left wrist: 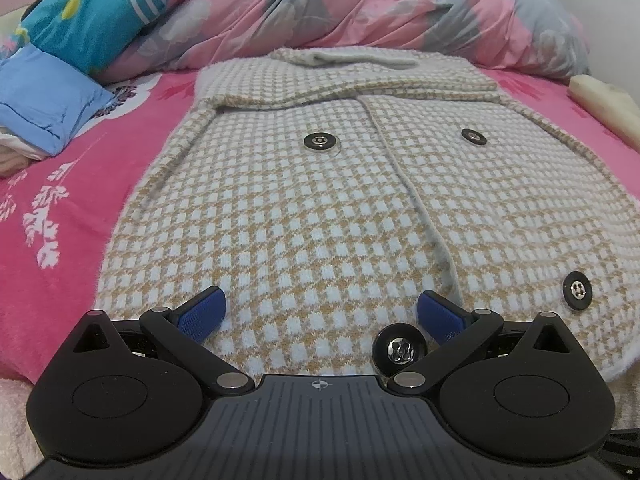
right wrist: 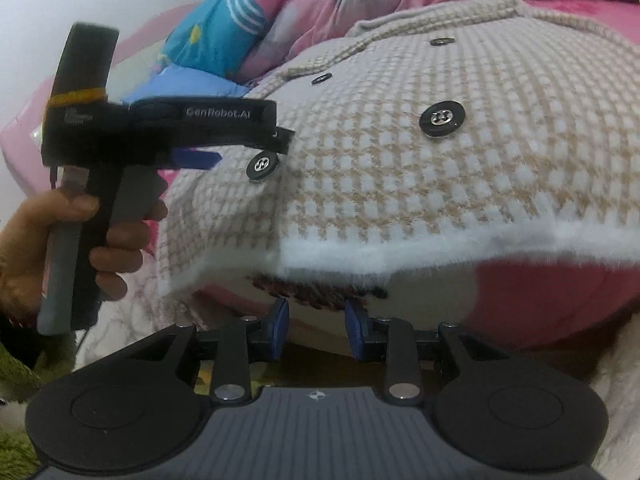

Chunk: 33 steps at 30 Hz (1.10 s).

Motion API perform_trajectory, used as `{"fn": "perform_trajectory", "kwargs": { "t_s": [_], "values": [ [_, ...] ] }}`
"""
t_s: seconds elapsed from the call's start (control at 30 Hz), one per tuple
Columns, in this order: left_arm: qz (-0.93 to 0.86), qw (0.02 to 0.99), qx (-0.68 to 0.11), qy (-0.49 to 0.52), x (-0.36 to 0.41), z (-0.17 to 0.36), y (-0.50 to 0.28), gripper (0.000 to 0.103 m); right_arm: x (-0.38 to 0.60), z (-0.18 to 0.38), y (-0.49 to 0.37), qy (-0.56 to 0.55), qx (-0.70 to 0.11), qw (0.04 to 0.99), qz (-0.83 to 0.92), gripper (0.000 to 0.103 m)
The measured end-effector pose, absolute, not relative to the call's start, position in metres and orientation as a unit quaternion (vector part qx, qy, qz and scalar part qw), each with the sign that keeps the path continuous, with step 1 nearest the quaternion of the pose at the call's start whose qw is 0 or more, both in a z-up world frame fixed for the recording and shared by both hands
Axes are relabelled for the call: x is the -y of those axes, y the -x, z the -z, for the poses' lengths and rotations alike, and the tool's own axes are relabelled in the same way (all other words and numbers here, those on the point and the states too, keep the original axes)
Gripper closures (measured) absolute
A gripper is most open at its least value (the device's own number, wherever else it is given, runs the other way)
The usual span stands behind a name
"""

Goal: Fold clothes

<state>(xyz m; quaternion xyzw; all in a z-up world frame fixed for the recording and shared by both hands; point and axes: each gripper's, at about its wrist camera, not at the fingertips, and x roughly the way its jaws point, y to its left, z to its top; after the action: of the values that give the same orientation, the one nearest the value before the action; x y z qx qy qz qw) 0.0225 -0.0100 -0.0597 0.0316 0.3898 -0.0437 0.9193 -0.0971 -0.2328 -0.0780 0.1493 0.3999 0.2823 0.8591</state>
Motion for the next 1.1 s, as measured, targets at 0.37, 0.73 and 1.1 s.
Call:
{"fn": "perform_trajectory", "kwargs": {
  "t_s": [0.37, 0.73, 1.1],
  "values": [
    [0.034, 0.919, -0.391, -0.035, 0.013, 0.059, -0.021, 0.000, 0.246, 0.090, 0.092, -0.197, -0.419, 0.840, -0.283, 0.069],
    [0.025, 0.918, -0.392, -0.045, 0.017, 0.058, -0.020, 0.000, 0.250, 0.094, 0.092, -0.216, -0.423, 0.832, -0.289, 0.069],
    [0.017, 0.921, -0.385, -0.059, 0.022, 0.058, -0.018, 0.000, 0.252, 0.100, 0.090, -0.235, -0.429, 0.822, -0.292, 0.065]
  ]
}}
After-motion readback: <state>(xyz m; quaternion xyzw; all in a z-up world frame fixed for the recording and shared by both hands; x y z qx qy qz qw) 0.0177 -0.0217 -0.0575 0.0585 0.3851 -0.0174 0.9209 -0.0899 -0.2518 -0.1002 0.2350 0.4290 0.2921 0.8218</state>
